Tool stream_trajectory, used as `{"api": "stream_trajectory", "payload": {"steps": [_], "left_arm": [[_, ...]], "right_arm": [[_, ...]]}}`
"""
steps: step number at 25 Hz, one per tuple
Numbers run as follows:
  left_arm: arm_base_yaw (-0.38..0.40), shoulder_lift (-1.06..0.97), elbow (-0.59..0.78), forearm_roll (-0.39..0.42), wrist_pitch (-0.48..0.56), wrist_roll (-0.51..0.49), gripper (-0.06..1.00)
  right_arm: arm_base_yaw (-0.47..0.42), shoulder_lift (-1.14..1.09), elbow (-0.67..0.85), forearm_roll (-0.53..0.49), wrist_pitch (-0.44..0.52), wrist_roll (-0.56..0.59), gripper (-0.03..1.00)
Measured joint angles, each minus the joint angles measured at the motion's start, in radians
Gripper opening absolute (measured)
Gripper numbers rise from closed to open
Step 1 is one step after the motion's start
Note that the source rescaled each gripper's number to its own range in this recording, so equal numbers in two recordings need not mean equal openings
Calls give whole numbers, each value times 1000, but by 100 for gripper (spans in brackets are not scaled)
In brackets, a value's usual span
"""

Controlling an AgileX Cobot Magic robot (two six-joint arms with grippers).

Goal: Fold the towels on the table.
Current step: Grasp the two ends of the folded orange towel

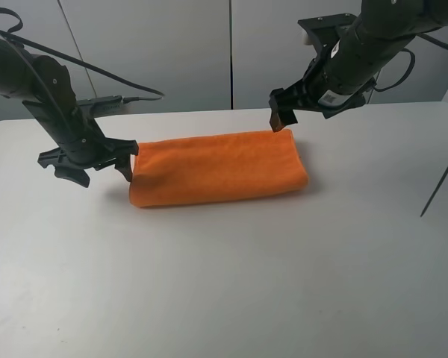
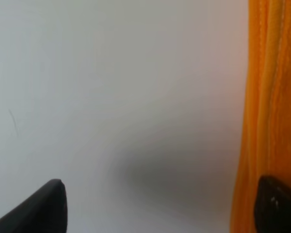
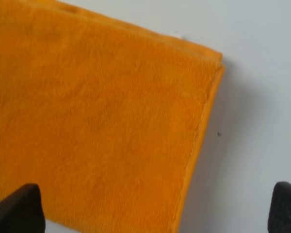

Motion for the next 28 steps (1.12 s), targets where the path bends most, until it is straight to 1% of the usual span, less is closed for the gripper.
{"api": "stream_trajectory", "payload": {"steps": [4,6,12,16,19,22,25,28], "left_arm": [[0,16,0,-27,-62,0,100],[0,16,0,-33,-89,0,100],[0,16,0,-40,-123,0,100],[0,26,0,-41,-145,0,100],[0,58,0,-45,-147,0,100],[0,86,0,-53,-147,0,100],[0,95,-2,-53,-149,0,100],[0,98,-4,-53,-149,0,100]], "right_arm": [[-4,59,-71,43,43,-12,100],[-8,88,-91,57,49,-19,100],[-28,110,-94,71,53,-31,100],[-69,117,-100,133,57,-53,100],[-81,137,-100,206,72,-120,100],[-83,159,-100,320,94,-207,100],[-115,194,-114,477,173,-344,100],[-171,216,-125,599,232,-466,100]]}}
